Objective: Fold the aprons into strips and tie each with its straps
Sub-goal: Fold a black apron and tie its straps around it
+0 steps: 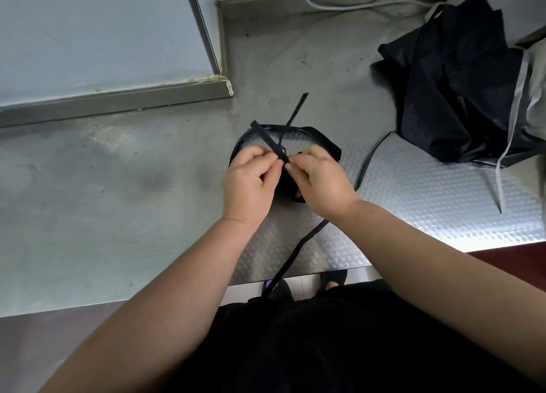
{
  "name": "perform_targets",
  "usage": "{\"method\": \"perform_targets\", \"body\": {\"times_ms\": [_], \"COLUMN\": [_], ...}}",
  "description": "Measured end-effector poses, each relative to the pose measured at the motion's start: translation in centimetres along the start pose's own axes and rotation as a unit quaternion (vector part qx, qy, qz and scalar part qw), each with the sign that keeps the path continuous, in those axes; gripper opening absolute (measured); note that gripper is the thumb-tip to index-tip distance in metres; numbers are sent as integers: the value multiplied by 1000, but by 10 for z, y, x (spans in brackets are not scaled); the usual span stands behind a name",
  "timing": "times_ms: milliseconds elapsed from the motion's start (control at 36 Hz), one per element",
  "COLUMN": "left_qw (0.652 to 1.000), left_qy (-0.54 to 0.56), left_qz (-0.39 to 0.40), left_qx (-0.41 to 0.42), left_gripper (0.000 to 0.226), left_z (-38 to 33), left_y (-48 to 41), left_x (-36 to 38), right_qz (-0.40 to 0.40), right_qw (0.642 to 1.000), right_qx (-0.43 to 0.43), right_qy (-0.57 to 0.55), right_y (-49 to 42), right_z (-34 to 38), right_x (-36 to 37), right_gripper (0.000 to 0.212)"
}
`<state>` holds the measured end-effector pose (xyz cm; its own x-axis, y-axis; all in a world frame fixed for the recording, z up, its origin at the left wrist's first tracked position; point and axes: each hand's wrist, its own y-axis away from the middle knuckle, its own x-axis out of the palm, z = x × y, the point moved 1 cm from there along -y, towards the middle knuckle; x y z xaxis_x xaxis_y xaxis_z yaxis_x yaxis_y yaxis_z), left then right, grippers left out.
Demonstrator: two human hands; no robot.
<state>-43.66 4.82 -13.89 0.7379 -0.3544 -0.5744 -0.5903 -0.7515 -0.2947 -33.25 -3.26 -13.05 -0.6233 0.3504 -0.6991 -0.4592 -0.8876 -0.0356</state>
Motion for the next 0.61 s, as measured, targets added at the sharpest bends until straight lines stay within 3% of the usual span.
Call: {"method": "perform_targets", "body": {"times_ms": [194,333,611], "left_qw": [1000,992,963], "left_qy": [-11,63,177], "left_qz": [7,26,85], "left_qx": [21,-106,-187], "left_gripper": [26,23,21], "left_z": [2,3,-1], "left_y": [-3,-2,-1], "left_x": [-6,-6,-8], "right_qz": [-4,19,68], "right_qw": [999,1000,996], "right_qx": [28,14,25], "right_qy": [-21,-4,47], "right_y": [-12,-16,-11], "right_z": [5,6,5], "right_x": [-3,-5,-4], "right_gripper": [25,26,27]}}
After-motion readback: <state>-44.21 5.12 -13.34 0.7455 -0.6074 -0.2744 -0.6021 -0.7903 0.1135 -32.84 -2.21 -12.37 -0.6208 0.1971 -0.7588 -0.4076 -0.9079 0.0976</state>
